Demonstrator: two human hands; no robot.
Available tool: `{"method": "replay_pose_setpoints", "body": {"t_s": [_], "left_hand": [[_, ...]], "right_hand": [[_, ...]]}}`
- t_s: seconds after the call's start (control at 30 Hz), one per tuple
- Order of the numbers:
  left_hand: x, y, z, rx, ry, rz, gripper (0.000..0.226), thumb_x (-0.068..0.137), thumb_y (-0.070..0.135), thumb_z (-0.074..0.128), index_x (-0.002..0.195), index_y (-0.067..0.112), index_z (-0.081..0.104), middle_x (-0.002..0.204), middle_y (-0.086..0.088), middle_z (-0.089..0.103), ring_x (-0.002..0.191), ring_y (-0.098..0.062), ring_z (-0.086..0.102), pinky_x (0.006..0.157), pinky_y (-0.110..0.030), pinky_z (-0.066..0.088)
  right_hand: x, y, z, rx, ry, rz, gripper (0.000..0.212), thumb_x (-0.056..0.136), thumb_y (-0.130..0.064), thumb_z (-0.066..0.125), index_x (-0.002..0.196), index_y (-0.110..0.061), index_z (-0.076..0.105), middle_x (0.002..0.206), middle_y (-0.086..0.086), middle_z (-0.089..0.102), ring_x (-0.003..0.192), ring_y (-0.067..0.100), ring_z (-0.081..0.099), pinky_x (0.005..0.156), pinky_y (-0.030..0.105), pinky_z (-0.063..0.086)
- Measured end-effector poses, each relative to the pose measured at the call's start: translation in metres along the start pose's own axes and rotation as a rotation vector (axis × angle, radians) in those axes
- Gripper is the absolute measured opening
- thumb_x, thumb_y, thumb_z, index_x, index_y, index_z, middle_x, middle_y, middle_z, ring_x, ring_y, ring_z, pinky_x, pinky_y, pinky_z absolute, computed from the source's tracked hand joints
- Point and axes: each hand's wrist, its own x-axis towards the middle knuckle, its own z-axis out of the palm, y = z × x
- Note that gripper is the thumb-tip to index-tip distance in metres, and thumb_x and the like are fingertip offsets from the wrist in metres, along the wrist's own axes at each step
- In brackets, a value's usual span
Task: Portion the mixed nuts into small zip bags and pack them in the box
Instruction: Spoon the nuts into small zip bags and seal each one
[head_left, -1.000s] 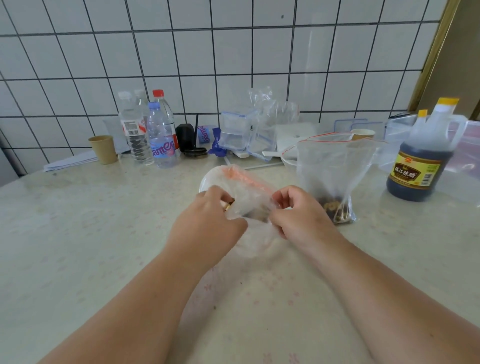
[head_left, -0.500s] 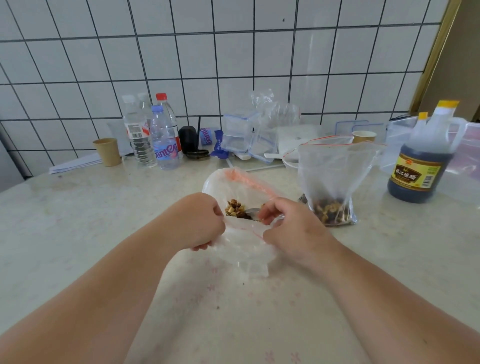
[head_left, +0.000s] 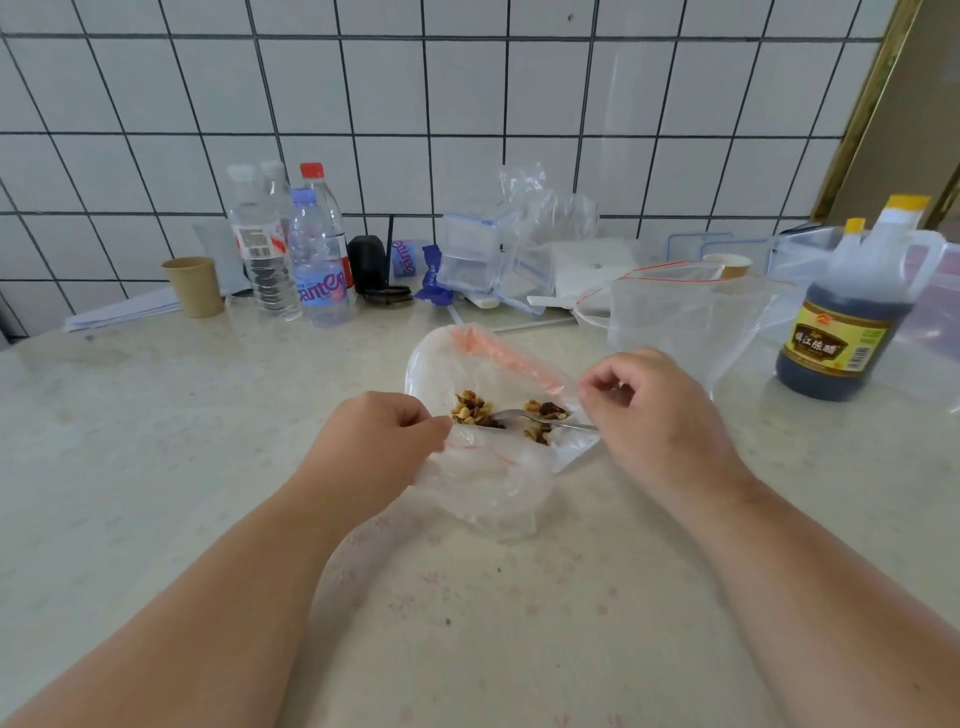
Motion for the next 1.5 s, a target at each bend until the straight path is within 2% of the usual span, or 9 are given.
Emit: {"method": "replay_pose_setpoints", "body": {"t_s": [0.13, 0.23, 0.4, 0.57, 0.67, 0.8, 1.0, 1.17, 1.5], "left_hand": [[0.000, 0.000, 0.002, 0.013, -0.007, -0.009, 0.025, 0.092, 0.038, 0.066, 0.069, 0.030, 0.074, 0.047, 0.012, 0.060, 0.037, -0.001, 0.049, 0.043, -0.020, 0.041], [-0.001, 0.000, 0.003, 0.013, -0.044, -0.019, 0.028, 0.092, 0.042, 0.066, 0.068, 0.031, 0.075, 0.046, 0.013, 0.060, 0.036, -0.002, 0.050, 0.035, -0.016, 0.040], [0.000, -0.001, 0.001, -0.053, -0.103, -0.087, 0.033, 0.090, 0.047, 0.071, 0.069, 0.022, 0.076, 0.046, 0.011, 0.062, 0.036, -0.006, 0.049, 0.044, -0.020, 0.046], [0.002, -0.002, -0.002, -0.100, -0.141, -0.121, 0.027, 0.086, 0.040, 0.078, 0.068, 0.020, 0.076, 0.047, 0.010, 0.061, 0.038, -0.007, 0.047, 0.045, -0.021, 0.043], [0.002, -0.004, -0.003, -0.143, -0.176, -0.119, 0.023, 0.084, 0.037, 0.080, 0.071, 0.018, 0.077, 0.056, 0.003, 0.059, 0.046, -0.014, 0.047, 0.051, -0.026, 0.043], [0.003, -0.005, -0.001, -0.127, -0.169, -0.101, 0.022, 0.085, 0.037, 0.079, 0.073, 0.019, 0.076, 0.054, 0.006, 0.059, 0.045, -0.012, 0.046, 0.051, -0.025, 0.043], [0.008, -0.009, 0.008, -0.050, -0.122, -0.109, 0.024, 0.087, 0.041, 0.075, 0.071, 0.023, 0.073, 0.045, 0.013, 0.055, 0.035, -0.007, 0.044, 0.038, -0.018, 0.038], [0.011, -0.010, 0.011, -0.011, -0.108, -0.128, 0.022, 0.087, 0.042, 0.073, 0.069, 0.029, 0.075, 0.043, 0.014, 0.056, 0.030, -0.005, 0.043, 0.035, -0.018, 0.036], [0.011, -0.015, 0.014, -0.008, -0.109, -0.115, 0.029, 0.088, 0.047, 0.072, 0.072, 0.023, 0.071, 0.044, 0.012, 0.053, 0.032, -0.007, 0.041, 0.034, -0.017, 0.033]], "right_hand": [[0.001, 0.005, 0.001, -0.217, -0.174, 0.042, 0.012, 0.084, -0.028, 0.071, 0.095, -0.030, 0.068, 0.104, -0.006, 0.055, 0.096, 0.017, 0.055, 0.083, 0.032, 0.046], [0.000, 0.002, 0.001, -0.311, -0.325, 0.080, 0.024, 0.085, -0.032, 0.067, 0.108, -0.034, 0.061, 0.110, -0.006, 0.052, 0.101, 0.019, 0.054, 0.084, 0.033, 0.044], [0.011, -0.004, -0.005, -0.410, -0.433, 0.092, 0.026, 0.092, -0.019, 0.059, 0.113, -0.035, 0.060, 0.108, -0.005, 0.058, 0.100, 0.020, 0.056, 0.077, 0.029, 0.041], [0.025, -0.010, -0.004, -0.317, -0.359, 0.084, 0.018, 0.097, -0.027, 0.054, 0.097, -0.019, 0.070, 0.095, 0.001, 0.068, 0.091, 0.023, 0.061, 0.070, 0.030, 0.044], [0.026, -0.005, 0.004, -0.134, -0.263, 0.110, 0.018, 0.093, -0.032, 0.058, 0.080, -0.027, 0.070, 0.077, 0.000, 0.069, 0.074, 0.021, 0.061, 0.059, 0.028, 0.041], [0.022, 0.011, 0.017, 0.240, -0.151, 0.168, 0.023, 0.092, -0.036, 0.064, 0.070, -0.037, 0.071, 0.057, -0.013, 0.065, 0.053, 0.007, 0.056, 0.064, 0.031, 0.049], [0.019, 0.023, 0.032, 0.359, -0.084, 0.175, 0.022, 0.095, -0.038, 0.060, 0.083, -0.026, 0.075, 0.071, -0.004, 0.072, 0.064, 0.012, 0.065, 0.076, 0.046, 0.057], [0.021, 0.026, 0.040, 0.338, -0.176, 0.108, 0.021, 0.096, -0.040, 0.059, 0.082, -0.036, 0.074, 0.072, -0.016, 0.071, 0.058, -0.003, 0.059, 0.064, 0.027, 0.045], [0.026, 0.028, 0.039, 0.662, -0.123, 0.357, 0.024, 0.080, -0.030, 0.053, 0.071, -0.023, 0.074, 0.065, 0.000, 0.071, 0.051, 0.009, 0.055, 0.050, 0.025, 0.041]]}}
